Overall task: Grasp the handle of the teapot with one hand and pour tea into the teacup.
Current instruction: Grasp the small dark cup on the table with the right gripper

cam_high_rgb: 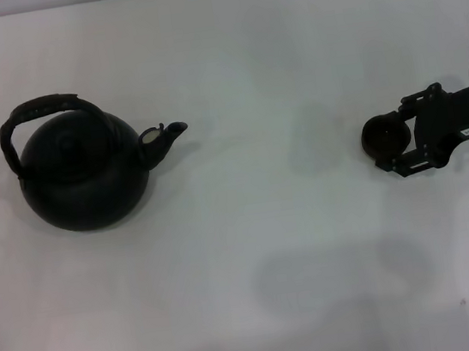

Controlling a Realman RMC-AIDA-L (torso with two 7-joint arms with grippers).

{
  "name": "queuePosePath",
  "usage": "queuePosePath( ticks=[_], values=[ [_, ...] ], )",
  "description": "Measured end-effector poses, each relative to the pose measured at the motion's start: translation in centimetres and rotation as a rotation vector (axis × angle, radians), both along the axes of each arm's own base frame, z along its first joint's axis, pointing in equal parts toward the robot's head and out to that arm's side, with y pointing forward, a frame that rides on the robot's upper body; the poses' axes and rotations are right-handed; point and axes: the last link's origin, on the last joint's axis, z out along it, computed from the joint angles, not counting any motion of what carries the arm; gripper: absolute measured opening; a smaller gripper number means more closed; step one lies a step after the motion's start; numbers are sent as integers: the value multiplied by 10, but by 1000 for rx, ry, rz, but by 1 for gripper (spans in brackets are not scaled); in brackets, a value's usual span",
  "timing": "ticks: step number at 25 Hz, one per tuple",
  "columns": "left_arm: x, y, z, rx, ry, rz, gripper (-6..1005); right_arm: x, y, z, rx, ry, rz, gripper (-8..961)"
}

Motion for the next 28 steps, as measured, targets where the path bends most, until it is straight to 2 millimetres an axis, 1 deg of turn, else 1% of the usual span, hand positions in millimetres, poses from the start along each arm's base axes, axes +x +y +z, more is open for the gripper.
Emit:
queuePosePath(
  ticks=[5,15,24,28],
  values=[
    [0,0,0,0,0,0,887,0,0,0,-3,2,-3,718],
    [0,0,0,0,0,0,888,-5,-1,1,-12,25,3,714],
    [0,0,0,0,0,1,888,-23,3,7,-6,78,22,715],
    [0,0,0,0,0,0,888,-34,8,2,-20,82,37,715]
  ],
)
